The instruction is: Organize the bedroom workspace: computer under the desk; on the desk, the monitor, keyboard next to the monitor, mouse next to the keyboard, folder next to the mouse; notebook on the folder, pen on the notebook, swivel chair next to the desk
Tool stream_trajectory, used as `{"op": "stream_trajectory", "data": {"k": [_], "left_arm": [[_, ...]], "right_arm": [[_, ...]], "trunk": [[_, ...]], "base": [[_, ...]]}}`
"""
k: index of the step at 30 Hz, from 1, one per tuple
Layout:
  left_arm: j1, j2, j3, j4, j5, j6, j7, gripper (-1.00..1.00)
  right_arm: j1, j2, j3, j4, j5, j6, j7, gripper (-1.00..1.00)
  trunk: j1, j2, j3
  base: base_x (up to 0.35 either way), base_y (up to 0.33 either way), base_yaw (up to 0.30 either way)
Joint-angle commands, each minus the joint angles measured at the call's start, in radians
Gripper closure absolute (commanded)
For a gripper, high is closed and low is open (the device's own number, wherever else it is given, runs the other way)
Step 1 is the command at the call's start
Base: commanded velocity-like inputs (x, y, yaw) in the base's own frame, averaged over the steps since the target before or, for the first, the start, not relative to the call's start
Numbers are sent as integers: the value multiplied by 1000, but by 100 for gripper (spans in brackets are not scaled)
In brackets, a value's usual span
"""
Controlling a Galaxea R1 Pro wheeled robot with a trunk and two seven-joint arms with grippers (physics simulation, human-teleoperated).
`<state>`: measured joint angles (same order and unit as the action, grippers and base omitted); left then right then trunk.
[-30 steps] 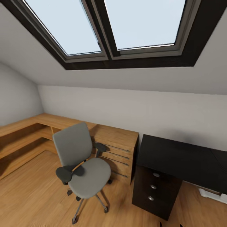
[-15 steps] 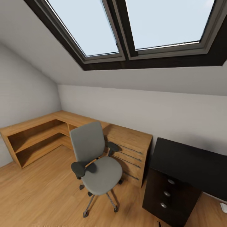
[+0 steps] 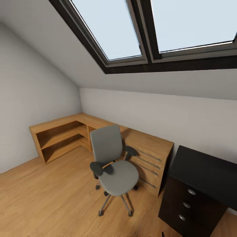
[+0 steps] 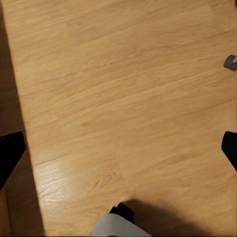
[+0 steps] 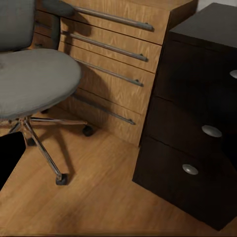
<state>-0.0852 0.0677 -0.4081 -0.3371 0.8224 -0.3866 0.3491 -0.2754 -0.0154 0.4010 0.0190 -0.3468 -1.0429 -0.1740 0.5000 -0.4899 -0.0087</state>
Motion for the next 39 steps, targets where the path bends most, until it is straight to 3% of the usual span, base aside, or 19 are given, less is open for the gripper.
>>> {"op": "stream_trajectory", "data": {"k": [1,17,26,33,39], "left_arm": [[-1,1,-9,-1,6,-3,7,-100],[-1,1,-8,1,7,-1,7,-100],[-1,-1,-8,1,5,-5,7,-100],[-1,0,-68,1,7,-9,8,-100],[-1,0,-77,1,7,-15,8,-100]], "right_arm": [[-1,0,9,2,0,-2,-9,-100],[-1,2,8,2,-4,36,-10,-100],[-1,2,7,0,-6,112,-10,-100],[-1,2,7,-1,-6,125,-10,-100],[-1,3,7,-1,-9,144,-10,-100]], "trunk": [[0,-1,-1],[0,-1,-1],[0,-1,-1],[0,-1,-1],[0,-1,-1]], "base": [[-266,-169,293],[-38,-29,293],[44,3,293],[305,62,293],[326,70,293]]}}
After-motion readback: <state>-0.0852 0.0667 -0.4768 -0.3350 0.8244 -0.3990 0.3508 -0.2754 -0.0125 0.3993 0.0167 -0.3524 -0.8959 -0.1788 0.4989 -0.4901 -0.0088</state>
